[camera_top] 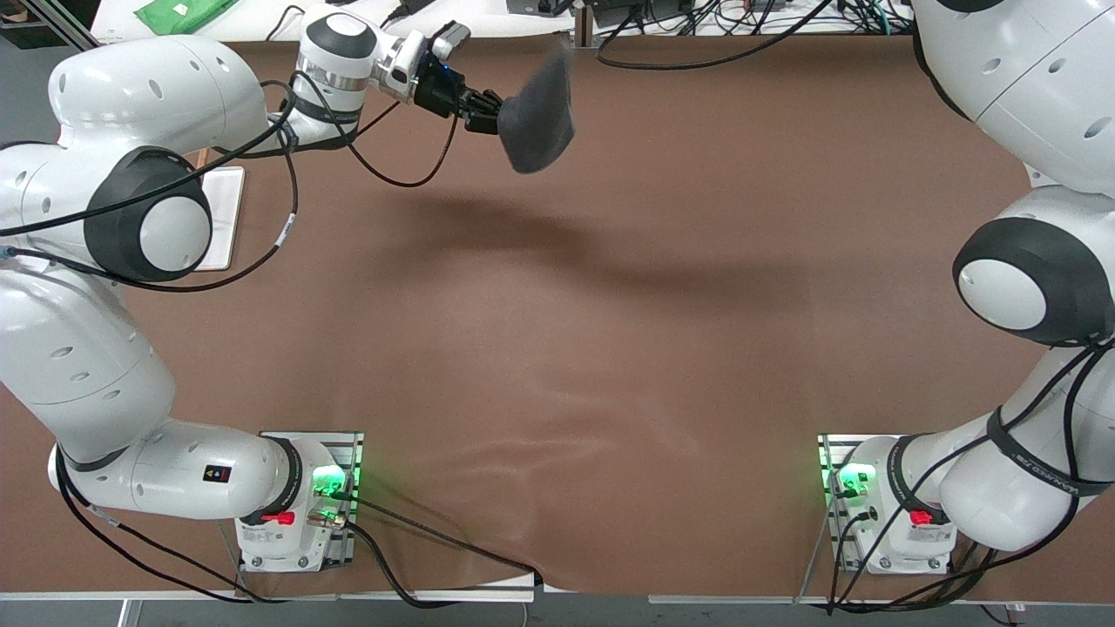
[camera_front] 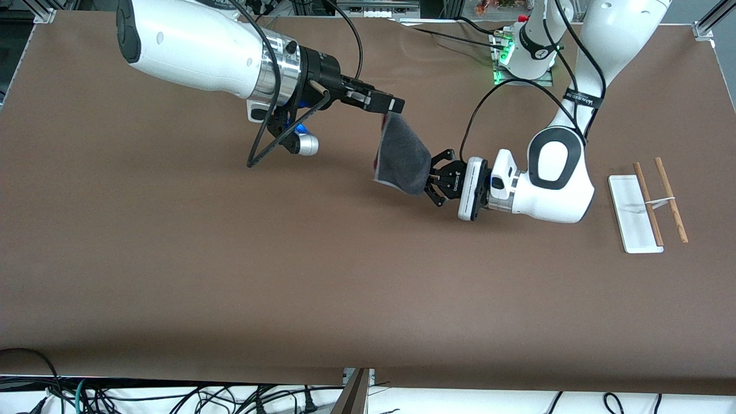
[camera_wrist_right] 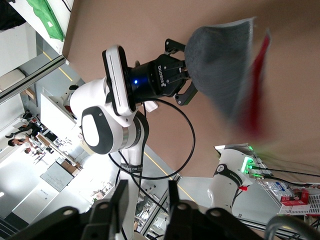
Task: Pass towel and hang on rack
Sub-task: 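Open the right gripper and withdraw while the left gripper carries the towel, then move the towel with the left gripper over the wooden rack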
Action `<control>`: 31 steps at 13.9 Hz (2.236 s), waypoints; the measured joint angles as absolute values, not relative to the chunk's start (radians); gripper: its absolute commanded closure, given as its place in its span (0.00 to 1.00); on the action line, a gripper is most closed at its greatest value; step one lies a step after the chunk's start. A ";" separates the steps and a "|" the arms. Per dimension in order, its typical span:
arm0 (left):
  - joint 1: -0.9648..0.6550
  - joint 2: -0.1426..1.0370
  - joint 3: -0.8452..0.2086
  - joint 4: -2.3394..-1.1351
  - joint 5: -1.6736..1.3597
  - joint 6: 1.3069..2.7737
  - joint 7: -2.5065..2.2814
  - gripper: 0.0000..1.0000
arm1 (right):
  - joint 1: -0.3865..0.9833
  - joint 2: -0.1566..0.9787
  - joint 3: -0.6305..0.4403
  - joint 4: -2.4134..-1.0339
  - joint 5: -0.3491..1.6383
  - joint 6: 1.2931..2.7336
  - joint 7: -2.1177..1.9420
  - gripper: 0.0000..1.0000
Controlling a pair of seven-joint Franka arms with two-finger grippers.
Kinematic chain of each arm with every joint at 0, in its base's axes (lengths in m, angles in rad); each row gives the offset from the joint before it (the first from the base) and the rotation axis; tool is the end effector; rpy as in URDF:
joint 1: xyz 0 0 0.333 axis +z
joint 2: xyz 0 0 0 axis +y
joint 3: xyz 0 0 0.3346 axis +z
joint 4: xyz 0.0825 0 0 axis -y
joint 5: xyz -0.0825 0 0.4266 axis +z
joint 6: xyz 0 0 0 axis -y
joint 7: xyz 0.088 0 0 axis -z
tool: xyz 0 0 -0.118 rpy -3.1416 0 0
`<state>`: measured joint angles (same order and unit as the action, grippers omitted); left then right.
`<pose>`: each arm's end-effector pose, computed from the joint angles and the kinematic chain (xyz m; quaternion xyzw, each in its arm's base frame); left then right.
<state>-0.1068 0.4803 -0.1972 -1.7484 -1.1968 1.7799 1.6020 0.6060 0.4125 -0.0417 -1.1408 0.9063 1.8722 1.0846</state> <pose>0.6291 -0.2787 0.3141 0.6429 -0.4996 0.1851 0.5502 0.5968 0.4677 0.6442 -0.8461 0.2864 0.2161 0.3941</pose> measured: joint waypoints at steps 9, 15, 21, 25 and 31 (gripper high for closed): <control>-0.074 0.441 -0.184 -1.612 -0.860 1.643 1.470 1.00 | 0.481 0.424 -0.055 -1.141 0.853 1.842 1.029 0.00; 0.019 0.442 -0.177 -1.486 -0.559 1.478 1.423 1.00 | 0.336 0.433 -0.066 -1.178 0.709 1.588 0.616 0.00; 0.142 0.443 -0.174 -1.423 -0.229 1.395 1.464 1.00 | 0.330 0.305 -0.081 -1.268 0.205 1.475 0.255 0.00; 0.206 0.443 -0.171 -1.389 -0.020 1.393 1.519 1.00 | 0.291 0.140 -0.085 -1.426 0.069 1.485 0.145 0.00; 0.371 0.477 -0.137 -1.376 0.071 1.409 1.558 1.00 | 0.255 0.119 -0.089 -1.459 0.013 1.488 0.057 0.00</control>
<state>0.3706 0.4769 -0.1365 -1.3757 0.0715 1.4088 1.5576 0.2553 0.1186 -0.0892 -1.4592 0.0128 1.4877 0.0574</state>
